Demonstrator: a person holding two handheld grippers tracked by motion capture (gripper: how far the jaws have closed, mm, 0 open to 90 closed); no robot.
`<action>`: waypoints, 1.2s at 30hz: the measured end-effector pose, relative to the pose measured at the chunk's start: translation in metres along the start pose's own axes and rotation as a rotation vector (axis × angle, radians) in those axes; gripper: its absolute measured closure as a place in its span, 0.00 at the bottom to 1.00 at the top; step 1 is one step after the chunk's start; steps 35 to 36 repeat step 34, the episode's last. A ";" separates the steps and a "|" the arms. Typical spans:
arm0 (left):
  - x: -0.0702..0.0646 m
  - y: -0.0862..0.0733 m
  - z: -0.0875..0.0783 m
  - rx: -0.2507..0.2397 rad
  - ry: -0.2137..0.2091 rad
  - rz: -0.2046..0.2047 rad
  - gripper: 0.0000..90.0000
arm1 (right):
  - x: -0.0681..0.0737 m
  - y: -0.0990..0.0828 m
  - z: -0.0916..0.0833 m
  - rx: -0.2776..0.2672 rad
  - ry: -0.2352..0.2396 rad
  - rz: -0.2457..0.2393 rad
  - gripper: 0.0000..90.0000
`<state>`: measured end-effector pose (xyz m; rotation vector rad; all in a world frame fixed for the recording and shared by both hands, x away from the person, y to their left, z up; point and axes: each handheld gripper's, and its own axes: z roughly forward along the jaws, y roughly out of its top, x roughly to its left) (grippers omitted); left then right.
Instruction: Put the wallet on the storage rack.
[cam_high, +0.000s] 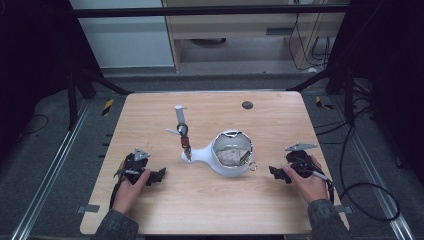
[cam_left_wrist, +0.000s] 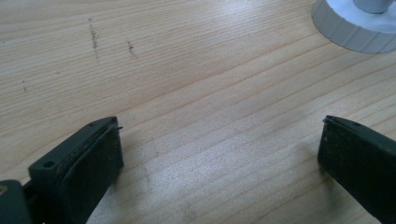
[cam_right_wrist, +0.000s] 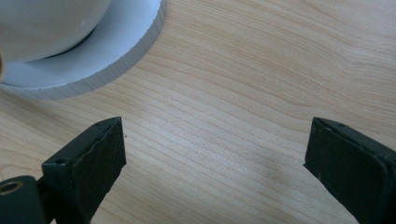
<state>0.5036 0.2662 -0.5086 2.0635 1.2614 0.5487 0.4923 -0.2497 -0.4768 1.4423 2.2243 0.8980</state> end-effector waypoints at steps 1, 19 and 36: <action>0.000 0.000 0.000 0.002 0.000 0.003 0.00 | -0.001 -0.001 0.002 -0.003 -0.003 0.005 0.06; 0.000 0.000 0.000 0.000 0.000 0.000 0.00 | -0.001 -0.009 0.028 -0.027 -0.041 0.069 0.05; 0.000 0.000 0.000 -0.001 -0.003 0.002 0.00 | 0.007 -0.015 0.035 -0.076 -0.112 0.037 0.00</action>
